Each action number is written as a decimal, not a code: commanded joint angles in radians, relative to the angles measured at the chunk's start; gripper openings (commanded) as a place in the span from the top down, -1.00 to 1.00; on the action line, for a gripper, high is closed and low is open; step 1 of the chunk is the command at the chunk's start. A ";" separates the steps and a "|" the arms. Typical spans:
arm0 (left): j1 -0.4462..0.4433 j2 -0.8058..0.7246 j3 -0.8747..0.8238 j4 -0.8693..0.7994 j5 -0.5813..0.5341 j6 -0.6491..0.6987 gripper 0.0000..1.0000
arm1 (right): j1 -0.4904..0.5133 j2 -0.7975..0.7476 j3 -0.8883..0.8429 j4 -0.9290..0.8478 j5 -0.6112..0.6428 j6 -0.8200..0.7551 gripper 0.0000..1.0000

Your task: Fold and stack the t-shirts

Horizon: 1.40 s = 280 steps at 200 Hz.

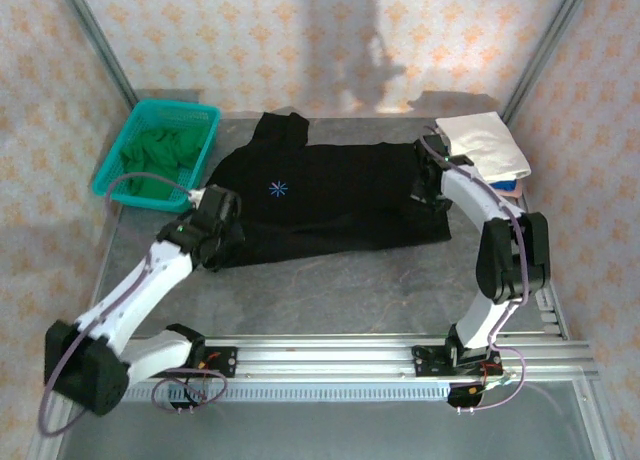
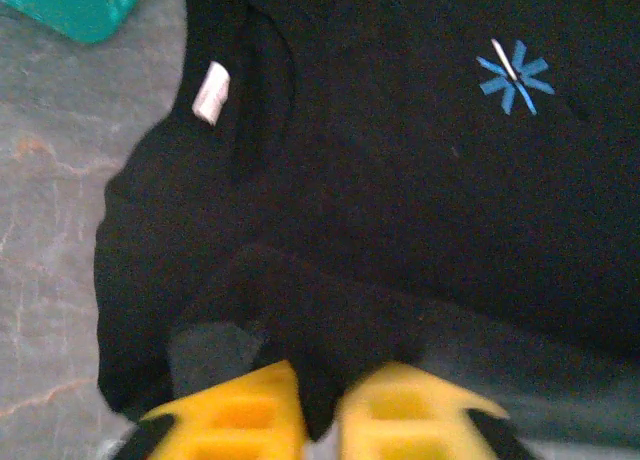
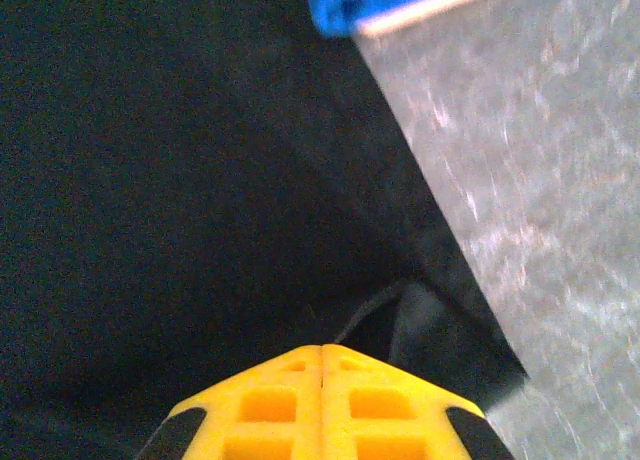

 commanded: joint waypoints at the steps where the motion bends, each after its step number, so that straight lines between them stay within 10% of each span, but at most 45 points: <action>1: 0.072 0.197 0.125 0.035 0.042 0.095 0.23 | -0.026 0.101 0.090 -0.066 0.057 -0.012 1.00; 48: 0.106 0.499 0.433 -0.085 0.059 0.176 -0.02 | -0.066 0.148 0.149 -0.144 0.122 -0.006 1.00; 139: 0.080 0.331 -0.014 0.159 0.249 0.095 -0.25 | -0.064 0.002 -0.050 -0.033 -0.017 0.016 0.18; 250: 0.142 0.533 0.155 0.137 0.165 0.114 -0.05 | -0.064 0.032 -0.073 0.002 -0.055 0.005 0.19; 280: 0.160 0.558 0.210 0.123 0.176 0.117 0.35 | -0.065 0.038 -0.090 0.020 -0.068 0.005 0.19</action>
